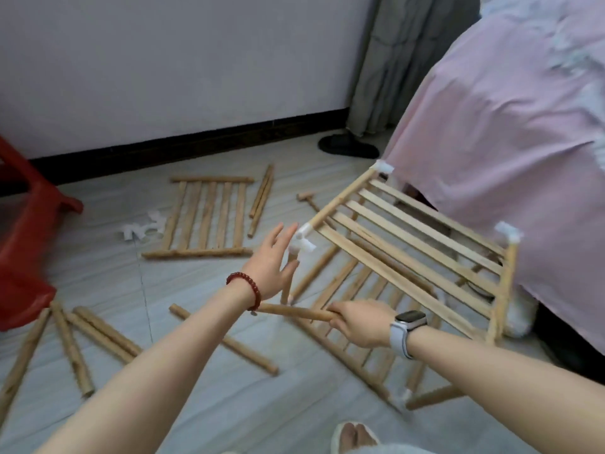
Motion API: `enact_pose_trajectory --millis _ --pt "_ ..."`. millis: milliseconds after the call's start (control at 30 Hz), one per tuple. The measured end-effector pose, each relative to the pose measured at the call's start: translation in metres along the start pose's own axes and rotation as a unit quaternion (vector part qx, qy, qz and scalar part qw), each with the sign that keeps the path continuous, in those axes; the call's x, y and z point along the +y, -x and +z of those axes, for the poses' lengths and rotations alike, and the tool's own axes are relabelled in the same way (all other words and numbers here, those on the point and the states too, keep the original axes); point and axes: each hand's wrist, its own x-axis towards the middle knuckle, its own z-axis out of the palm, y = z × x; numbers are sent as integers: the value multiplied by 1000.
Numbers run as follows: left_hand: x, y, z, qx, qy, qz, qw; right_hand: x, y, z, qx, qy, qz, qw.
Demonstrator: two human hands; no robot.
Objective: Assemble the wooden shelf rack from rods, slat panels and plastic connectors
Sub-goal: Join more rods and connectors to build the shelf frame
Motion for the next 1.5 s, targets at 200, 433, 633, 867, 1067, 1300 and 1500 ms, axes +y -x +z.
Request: enact_pose_trajectory --millis 200,433,633,867,1067,1300,1500 --pt "48 -18 -12 -34 -102 -65 992 42 81 -40 75 3 77 994" --pt "85 24 7 -54 -107 -62 991 92 151 -47 153 82 91 981" --pt "95 52 38 -77 -36 -63 994 113 173 -13 187 34 127 973" --pt "106 54 66 6 231 -125 965 124 174 29 265 26 98 959" --pt "98 46 78 29 214 -149 965 135 172 54 290 23 69 954" --pt "97 52 88 78 273 -140 949 137 169 65 364 23 39 930" --pt "95 55 93 89 277 -145 946 135 167 63 371 2 49 927"
